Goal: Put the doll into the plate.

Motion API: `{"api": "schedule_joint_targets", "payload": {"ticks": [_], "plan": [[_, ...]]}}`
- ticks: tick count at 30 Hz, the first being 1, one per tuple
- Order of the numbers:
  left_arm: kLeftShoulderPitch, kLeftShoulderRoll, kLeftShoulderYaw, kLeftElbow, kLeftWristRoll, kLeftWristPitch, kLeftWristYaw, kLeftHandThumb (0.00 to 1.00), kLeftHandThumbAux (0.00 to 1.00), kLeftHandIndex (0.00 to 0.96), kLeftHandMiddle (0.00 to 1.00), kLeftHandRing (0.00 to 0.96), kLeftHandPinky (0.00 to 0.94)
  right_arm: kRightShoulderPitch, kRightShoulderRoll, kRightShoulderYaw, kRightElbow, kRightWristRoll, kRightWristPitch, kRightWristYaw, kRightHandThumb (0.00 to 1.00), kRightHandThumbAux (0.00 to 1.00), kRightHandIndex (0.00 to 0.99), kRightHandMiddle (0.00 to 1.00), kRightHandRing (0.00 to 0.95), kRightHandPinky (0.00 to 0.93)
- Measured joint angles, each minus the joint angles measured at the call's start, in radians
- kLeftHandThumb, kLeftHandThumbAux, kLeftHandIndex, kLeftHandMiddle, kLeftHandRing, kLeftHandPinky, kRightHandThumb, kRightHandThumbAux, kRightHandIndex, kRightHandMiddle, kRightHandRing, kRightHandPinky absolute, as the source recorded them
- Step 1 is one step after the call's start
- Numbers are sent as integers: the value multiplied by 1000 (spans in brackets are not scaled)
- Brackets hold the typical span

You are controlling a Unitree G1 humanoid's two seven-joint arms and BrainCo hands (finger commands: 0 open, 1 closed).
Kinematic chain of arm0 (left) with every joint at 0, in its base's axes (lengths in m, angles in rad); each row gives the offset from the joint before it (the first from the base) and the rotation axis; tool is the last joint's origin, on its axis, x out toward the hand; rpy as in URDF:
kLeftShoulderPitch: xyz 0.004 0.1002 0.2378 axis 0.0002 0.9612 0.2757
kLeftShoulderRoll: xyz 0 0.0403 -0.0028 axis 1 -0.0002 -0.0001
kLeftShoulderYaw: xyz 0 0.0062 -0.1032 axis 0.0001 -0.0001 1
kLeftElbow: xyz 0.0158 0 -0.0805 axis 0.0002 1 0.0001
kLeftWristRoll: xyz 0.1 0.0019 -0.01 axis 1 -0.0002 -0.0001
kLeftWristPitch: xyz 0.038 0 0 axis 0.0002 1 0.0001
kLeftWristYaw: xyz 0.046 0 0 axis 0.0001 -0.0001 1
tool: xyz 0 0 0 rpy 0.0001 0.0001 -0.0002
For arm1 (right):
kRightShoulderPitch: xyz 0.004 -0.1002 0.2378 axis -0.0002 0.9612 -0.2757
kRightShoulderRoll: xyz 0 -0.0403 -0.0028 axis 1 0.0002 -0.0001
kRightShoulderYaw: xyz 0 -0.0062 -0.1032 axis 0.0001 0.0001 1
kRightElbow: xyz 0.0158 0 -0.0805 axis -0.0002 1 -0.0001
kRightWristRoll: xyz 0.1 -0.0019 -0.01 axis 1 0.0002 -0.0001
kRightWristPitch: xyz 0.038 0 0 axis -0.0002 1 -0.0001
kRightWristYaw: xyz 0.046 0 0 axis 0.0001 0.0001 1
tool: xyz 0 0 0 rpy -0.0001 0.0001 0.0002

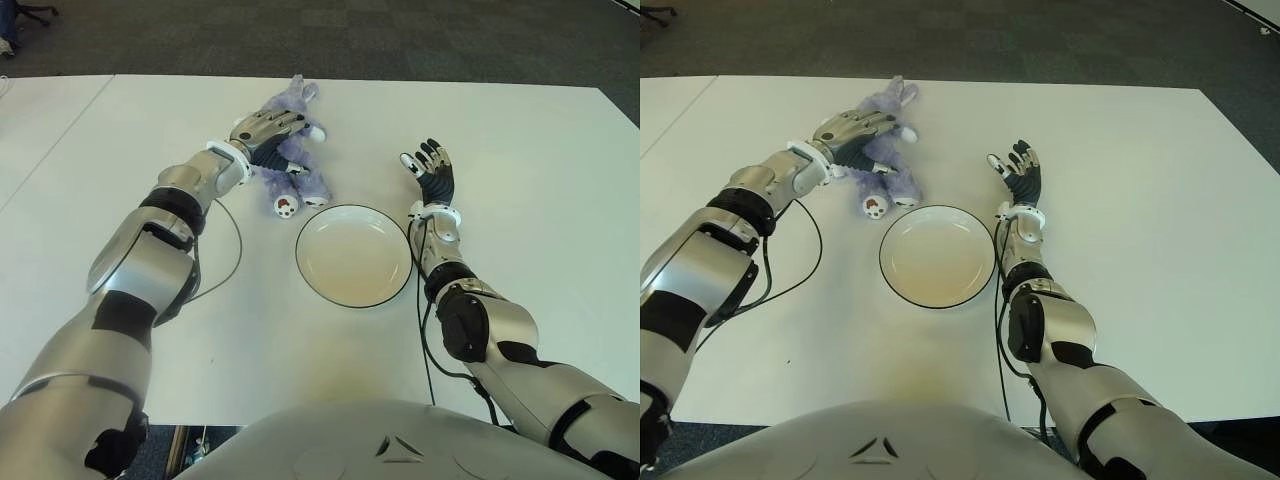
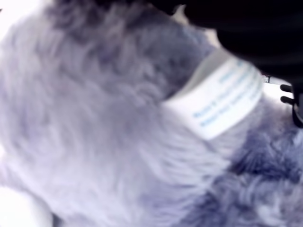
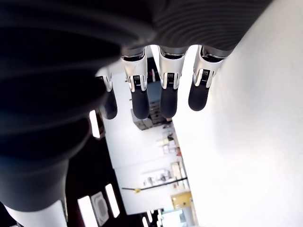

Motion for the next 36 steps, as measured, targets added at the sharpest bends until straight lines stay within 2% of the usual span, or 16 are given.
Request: {"api": "schedule_joint_targets", "payload": {"ticks": [8, 17, 24, 31, 36], "plan": [[-4, -32, -18, 31, -19, 60, -47, 34, 346, 0, 0, 0, 0, 0, 2, -6, 0, 3, 0, 3, 0, 830, 155, 150, 123, 122], [-23, -41, -43, 39, -22, 111, -99, 0, 367, 0, 0, 0, 0, 1, 2, -11, 0, 6, 0, 14, 0, 813, 149, 148, 114, 115], [-47, -39, -104, 35, -6, 156, -161, 0, 317, 0, 0, 0, 0, 1, 2, -17, 0, 10, 2, 23, 0, 795, 153, 153, 120, 127], [-91, -53, -191, 34, 48, 275, -272, 0, 252, 0, 0, 0, 0, 0, 3, -21, 0, 18, 3, 33, 0, 821, 160, 157, 127, 127], [-111, -62, -251, 24, 86, 356, -362, 73, 265, 0, 0, 0, 0, 0, 3, -21, 1, 20, 3, 36, 0, 849, 163, 161, 136, 138]]}}
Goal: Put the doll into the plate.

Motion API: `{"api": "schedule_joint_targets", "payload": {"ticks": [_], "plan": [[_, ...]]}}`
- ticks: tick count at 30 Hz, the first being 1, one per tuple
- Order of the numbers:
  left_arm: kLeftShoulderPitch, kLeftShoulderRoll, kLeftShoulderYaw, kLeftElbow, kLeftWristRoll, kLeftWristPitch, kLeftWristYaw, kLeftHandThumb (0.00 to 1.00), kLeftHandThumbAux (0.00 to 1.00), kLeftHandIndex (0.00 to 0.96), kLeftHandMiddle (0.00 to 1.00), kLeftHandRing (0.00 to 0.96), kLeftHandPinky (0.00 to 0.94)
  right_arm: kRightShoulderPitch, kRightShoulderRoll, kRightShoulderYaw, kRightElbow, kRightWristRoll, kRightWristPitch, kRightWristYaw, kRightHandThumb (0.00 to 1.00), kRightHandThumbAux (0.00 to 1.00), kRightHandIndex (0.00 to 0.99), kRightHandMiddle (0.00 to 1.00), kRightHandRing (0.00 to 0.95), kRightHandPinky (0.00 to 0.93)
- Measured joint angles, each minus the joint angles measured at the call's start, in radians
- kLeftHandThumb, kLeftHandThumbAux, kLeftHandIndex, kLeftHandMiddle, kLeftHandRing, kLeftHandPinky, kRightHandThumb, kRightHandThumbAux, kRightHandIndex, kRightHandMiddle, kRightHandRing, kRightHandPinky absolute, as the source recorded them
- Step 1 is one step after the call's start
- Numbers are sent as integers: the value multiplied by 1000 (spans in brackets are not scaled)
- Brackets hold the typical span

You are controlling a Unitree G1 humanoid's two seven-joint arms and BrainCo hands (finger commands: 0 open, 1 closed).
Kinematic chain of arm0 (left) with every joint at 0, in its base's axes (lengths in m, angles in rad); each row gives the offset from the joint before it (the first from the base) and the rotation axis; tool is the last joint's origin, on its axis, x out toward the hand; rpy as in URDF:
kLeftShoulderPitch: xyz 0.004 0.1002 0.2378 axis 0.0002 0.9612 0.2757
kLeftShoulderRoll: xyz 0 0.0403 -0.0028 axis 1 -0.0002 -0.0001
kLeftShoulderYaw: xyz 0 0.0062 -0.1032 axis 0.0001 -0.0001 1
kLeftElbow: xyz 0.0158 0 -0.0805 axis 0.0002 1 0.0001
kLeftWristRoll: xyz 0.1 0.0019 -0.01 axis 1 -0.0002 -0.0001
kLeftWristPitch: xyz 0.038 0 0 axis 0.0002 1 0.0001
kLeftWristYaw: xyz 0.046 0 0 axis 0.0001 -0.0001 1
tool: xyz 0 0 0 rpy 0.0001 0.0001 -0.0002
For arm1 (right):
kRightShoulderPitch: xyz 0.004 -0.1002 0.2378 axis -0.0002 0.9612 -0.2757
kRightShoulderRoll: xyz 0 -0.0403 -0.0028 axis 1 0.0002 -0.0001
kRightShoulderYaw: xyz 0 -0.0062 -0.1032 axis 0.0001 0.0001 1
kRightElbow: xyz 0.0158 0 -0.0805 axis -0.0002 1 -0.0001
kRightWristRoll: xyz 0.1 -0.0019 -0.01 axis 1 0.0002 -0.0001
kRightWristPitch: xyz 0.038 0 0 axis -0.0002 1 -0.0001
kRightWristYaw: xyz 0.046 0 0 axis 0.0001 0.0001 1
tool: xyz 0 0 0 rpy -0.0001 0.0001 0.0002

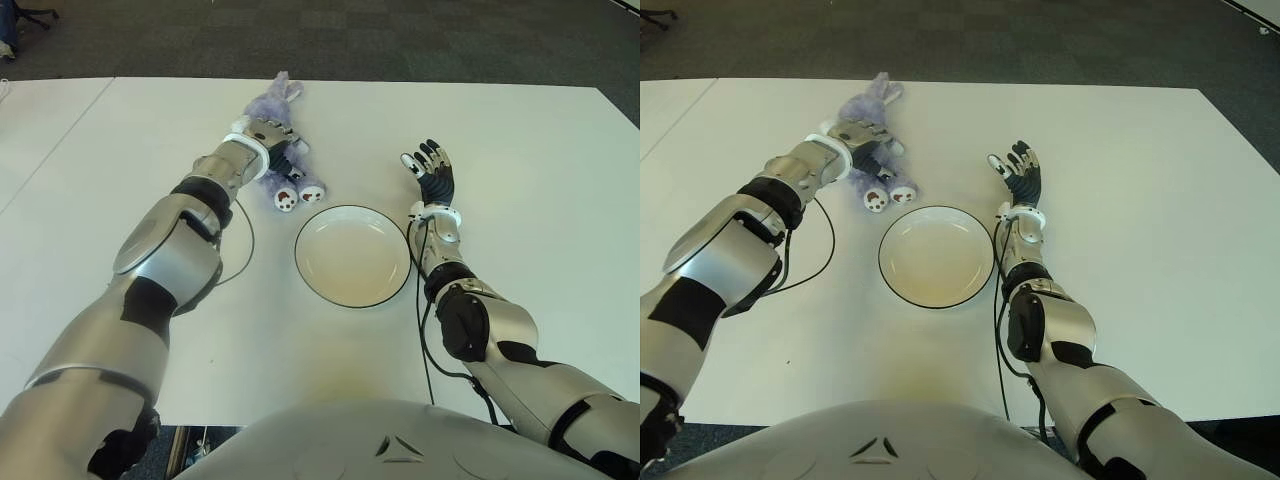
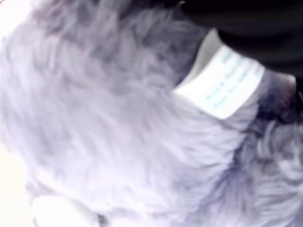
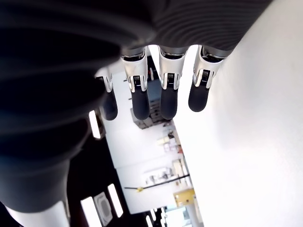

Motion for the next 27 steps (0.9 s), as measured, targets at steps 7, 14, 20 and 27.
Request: {"api": "schedule_joint_targets", "payload": {"ticks": [7, 14, 20, 27], "plan": [[0, -2, -52, -18, 23, 86, -72, 174, 326, 12, 0, 0, 0, 0, 0, -2, 2, 5, 0, 4, 0, 865, 170, 170, 147, 149], [5, -6, -86, -26, 44, 170, -99, 405, 398, 146, 69, 181, 391, 0, 2, -12, 2, 7, 1, 12, 0, 876, 180, 178, 151, 149], [33, 24, -94, -19, 46, 165, -16, 626, 451, 339, 182, 258, 353, -1, 4, -18, 2, 9, 2, 17, 0, 880, 191, 190, 164, 161], [38, 73, -95, -13, 46, 95, 20, 719, 686, 426, 236, 265, 318, 0, 3, -25, 2, 10, 2, 18, 0, 875, 199, 200, 173, 162]]}}
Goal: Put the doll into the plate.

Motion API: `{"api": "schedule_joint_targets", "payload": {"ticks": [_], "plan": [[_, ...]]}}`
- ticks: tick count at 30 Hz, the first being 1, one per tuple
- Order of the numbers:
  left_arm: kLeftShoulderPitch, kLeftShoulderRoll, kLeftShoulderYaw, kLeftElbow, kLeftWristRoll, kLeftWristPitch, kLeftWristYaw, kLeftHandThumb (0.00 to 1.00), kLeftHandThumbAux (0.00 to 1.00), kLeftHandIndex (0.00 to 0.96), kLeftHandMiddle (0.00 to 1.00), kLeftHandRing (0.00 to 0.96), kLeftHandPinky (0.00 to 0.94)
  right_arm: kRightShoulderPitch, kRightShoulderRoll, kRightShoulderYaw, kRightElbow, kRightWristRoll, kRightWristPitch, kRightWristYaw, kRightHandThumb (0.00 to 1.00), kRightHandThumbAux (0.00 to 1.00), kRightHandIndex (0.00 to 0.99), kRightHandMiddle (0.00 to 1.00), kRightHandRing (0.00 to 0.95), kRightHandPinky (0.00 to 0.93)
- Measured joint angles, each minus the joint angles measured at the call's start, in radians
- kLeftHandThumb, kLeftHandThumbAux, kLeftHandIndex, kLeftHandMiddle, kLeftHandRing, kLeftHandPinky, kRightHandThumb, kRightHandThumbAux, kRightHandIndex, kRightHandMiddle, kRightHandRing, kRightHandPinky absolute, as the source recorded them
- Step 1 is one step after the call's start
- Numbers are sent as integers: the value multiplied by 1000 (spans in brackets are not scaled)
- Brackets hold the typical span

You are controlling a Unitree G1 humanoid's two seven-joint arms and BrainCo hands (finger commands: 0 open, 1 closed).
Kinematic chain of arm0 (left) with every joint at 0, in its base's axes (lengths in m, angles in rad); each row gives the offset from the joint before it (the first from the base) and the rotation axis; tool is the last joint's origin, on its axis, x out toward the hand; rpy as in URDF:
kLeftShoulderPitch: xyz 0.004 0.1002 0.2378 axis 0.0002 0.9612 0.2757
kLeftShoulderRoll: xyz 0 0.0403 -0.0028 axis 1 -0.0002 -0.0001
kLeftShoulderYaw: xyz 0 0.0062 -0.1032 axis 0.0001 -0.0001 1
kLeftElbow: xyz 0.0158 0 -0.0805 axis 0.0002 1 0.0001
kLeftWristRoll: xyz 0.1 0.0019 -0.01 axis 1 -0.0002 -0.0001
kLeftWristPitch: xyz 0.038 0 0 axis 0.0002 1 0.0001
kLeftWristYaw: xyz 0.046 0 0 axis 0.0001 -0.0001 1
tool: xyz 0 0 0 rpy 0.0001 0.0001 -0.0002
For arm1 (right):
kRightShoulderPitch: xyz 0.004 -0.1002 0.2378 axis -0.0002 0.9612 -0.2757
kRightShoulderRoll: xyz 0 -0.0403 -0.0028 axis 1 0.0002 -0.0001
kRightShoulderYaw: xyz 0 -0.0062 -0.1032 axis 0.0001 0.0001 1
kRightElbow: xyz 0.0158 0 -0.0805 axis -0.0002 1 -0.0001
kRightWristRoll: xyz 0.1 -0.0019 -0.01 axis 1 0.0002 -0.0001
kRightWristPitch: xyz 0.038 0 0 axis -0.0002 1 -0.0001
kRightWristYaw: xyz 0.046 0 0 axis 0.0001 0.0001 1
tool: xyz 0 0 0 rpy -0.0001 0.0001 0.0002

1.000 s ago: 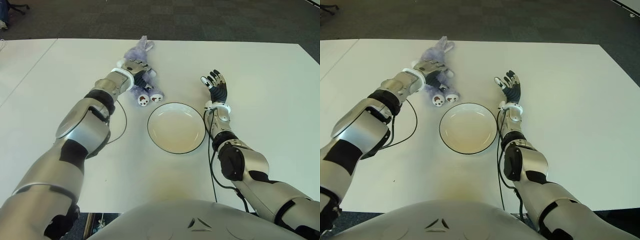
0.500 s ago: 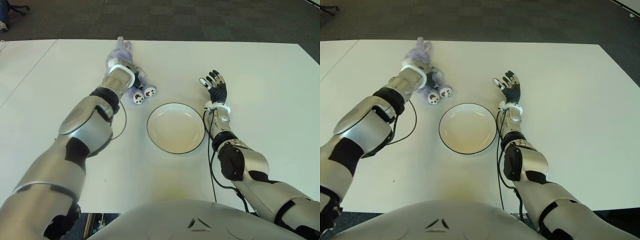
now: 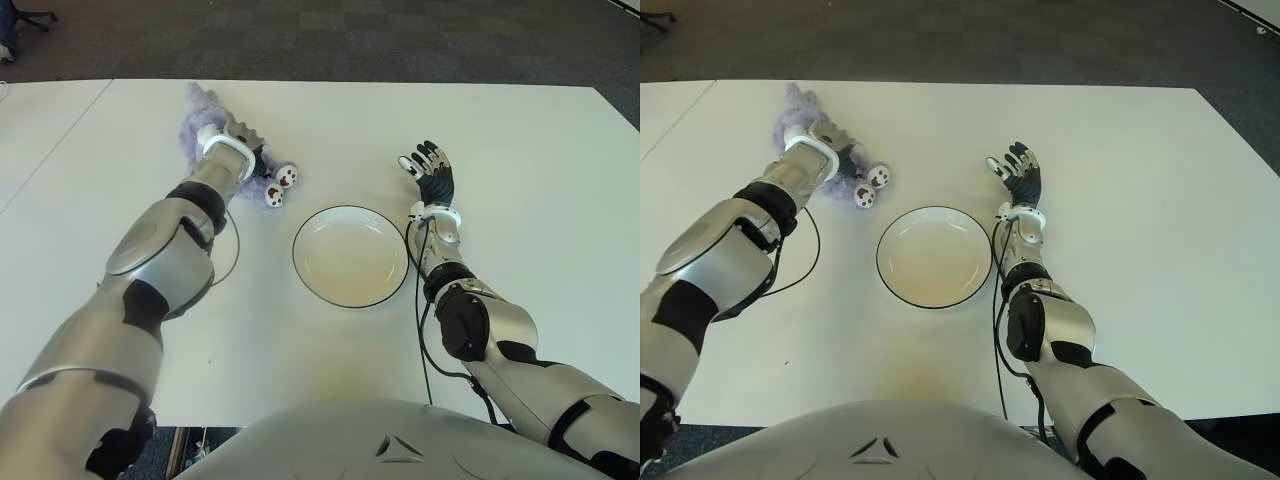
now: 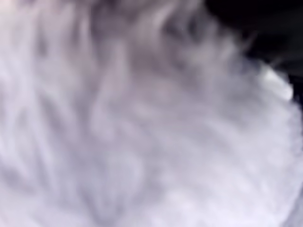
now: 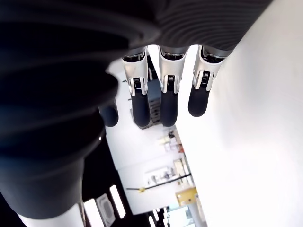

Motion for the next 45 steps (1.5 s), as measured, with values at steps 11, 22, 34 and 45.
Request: {"api": "schedule_joint_targets", "payload": {"ticks": [11, 22, 34, 45], "plan": [[-33, 60, 14, -24, -18, -155, -94, 722, 685, 423, 196, 204, 247, -1, -1, -5, 0, 4, 0, 1, 0, 878, 203, 199, 175, 169], [-20, 80, 69, -25, -64, -214, -90, 738, 686, 433, 290, 253, 270, -1, -1, -5, 0, 12, 0, 4, 0, 875, 200, 194, 174, 178], [32, 131, 82, -26, -66, -358, 155, 741, 685, 433, 374, 321, 294, -1, -3, -12, 0, 16, 0, 6, 0, 870, 201, 202, 183, 183], [45, 138, 86, -25, -68, -431, 274, 988, 650, 470, 489, 476, 446, -1, -3, -12, 0, 16, 0, 7, 0, 879, 211, 215, 193, 184]]}}
